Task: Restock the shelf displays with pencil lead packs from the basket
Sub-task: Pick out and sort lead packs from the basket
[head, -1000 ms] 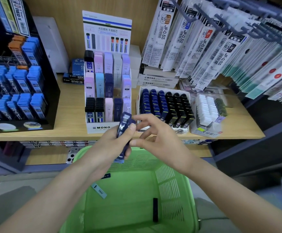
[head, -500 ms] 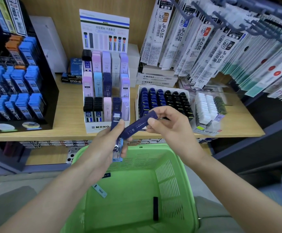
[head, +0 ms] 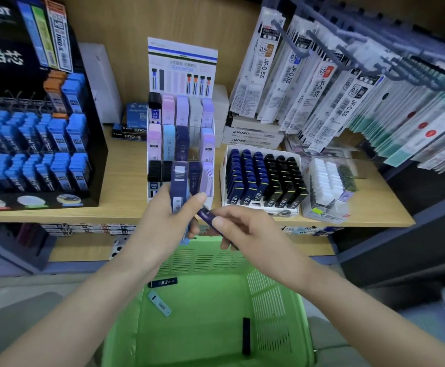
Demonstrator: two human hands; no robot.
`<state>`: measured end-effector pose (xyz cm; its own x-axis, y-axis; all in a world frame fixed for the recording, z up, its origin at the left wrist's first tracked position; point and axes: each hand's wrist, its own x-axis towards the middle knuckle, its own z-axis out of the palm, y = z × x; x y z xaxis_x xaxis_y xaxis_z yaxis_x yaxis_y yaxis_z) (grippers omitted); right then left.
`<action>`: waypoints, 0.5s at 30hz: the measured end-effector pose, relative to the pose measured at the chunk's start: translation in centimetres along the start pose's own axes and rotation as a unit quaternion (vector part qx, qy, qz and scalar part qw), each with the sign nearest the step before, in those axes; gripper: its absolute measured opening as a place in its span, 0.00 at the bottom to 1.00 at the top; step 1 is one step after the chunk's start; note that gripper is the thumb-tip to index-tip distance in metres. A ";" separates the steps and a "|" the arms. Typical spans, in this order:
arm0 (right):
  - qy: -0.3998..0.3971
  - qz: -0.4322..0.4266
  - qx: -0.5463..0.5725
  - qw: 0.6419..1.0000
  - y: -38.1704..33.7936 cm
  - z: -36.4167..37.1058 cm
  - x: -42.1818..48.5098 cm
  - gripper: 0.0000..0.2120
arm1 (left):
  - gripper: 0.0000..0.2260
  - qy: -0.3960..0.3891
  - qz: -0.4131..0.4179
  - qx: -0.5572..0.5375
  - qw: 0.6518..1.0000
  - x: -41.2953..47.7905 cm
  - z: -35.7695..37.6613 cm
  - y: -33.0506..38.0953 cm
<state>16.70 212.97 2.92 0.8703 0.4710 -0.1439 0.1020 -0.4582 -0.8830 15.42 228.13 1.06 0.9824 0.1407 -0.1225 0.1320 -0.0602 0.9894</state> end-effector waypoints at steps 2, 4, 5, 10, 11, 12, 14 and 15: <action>-0.012 0.014 0.024 1.000 -0.5 0.1 0.5 0.05 | 0.07 -0.003 0.014 -0.002 1.000 -0.2 -0.8 0.7; -0.017 0.022 0.037 0.999 -0.8 0.3 1.1 0.05 | 0.06 0.001 0.020 -0.003 1.000 -0.2 -1.8 1.6; -0.012 0.025 0.034 0.999 -1.1 0.4 1.4 0.06 | 0.05 0.006 0.024 -0.005 1.000 -0.2 -2.4 2.1; 0.059 0.041 0.013 0.997 -2.1 0.2 3.2 0.09 | 0.05 0.033 0.036 -0.008 0.999 0.3 -5.4 3.1; 0.071 0.044 0.018 0.996 -2.2 0.1 3.7 0.10 | 0.04 0.037 0.036 -0.011 0.999 0.3 -5.9 3.0; 0.081 0.048 0.027 0.995 -2.4 0.0 4.2 0.11 | 0.04 0.039 0.033 -0.016 0.999 0.3 -6.2 2.9; 0.096 0.069 0.059 0.991 -2.6 -0.1 5.4 0.10 | 0.04 0.039 0.020 -0.030 0.999 0.2 -6.7 2.4; 0.103 0.085 0.088 0.987 -2.8 0.0 6.1 0.10 | 0.04 0.039 0.010 -0.037 0.999 0.2 -6.9 2.2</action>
<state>21.72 217.09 4.49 0.9490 0.2276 -0.2182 -0.1226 -0.3711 -0.9205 14.96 234.80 3.73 0.9713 0.2165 -0.0987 0.0991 0.0093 0.9950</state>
